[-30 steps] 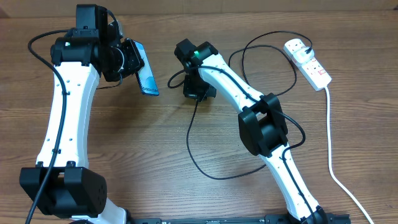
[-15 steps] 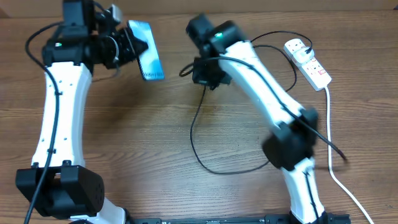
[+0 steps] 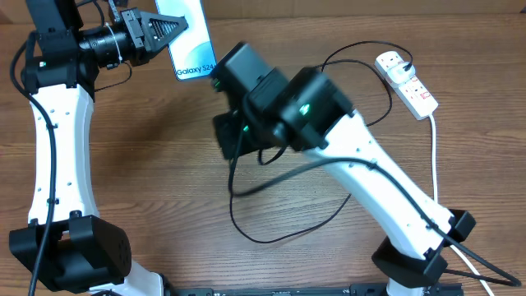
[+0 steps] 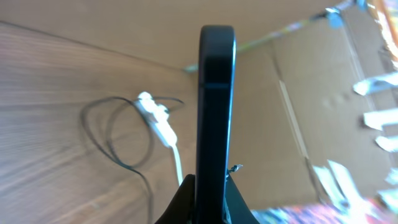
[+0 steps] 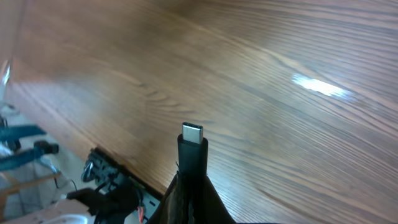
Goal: Plug charger to phone and switch on socket
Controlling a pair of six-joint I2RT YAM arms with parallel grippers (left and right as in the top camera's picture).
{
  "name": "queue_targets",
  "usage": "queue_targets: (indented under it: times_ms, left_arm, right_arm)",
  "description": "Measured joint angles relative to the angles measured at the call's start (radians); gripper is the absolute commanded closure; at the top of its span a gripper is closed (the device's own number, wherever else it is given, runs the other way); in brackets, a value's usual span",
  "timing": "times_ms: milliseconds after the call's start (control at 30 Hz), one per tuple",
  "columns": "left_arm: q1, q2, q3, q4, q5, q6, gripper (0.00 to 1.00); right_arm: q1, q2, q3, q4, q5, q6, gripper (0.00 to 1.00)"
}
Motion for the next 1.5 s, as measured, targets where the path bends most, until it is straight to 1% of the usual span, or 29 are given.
queue_targets:
  times_ms: [167, 367, 600, 1033, 1200, 1500]
  left_arm:
    - [0.0, 0.0, 0.0, -0.001, 0.098, 0.0, 0.96]
    - [-0.006, 0.0, 0.0, -0.034, 0.155, 0.011, 0.96]
    - [-0.043, 0.0, 0.0, -0.109, 0.156, 0.054, 0.96]
    - [-0.059, 0.0, 0.0, -0.11, 0.156, 0.113, 0.96]
    - [-0.059, 0.0, 0.0, -0.109, 0.155, 0.118, 0.96]
    - [-0.058, 0.0, 0.0, -0.11, 0.155, 0.117, 0.96]
  right_arm:
    - [0.016, 0.0, 0.0, 0.044, 0.04, 0.007, 0.96]
    - [0.005, 0.0, 0.0, 0.079, 0.058, 0.007, 0.96]
    - [0.005, 0.0, 0.0, 0.127, 0.061, 0.008, 0.96]
    - [-0.008, 0.0, 0.0, 0.13, 0.06, 0.012, 0.96]
    - [-0.033, 0.0, 0.0, 0.127, 0.06, 0.02, 0.96]
    - [-0.033, 0.0, 0.0, 0.13, 0.052, 0.026, 0.96]
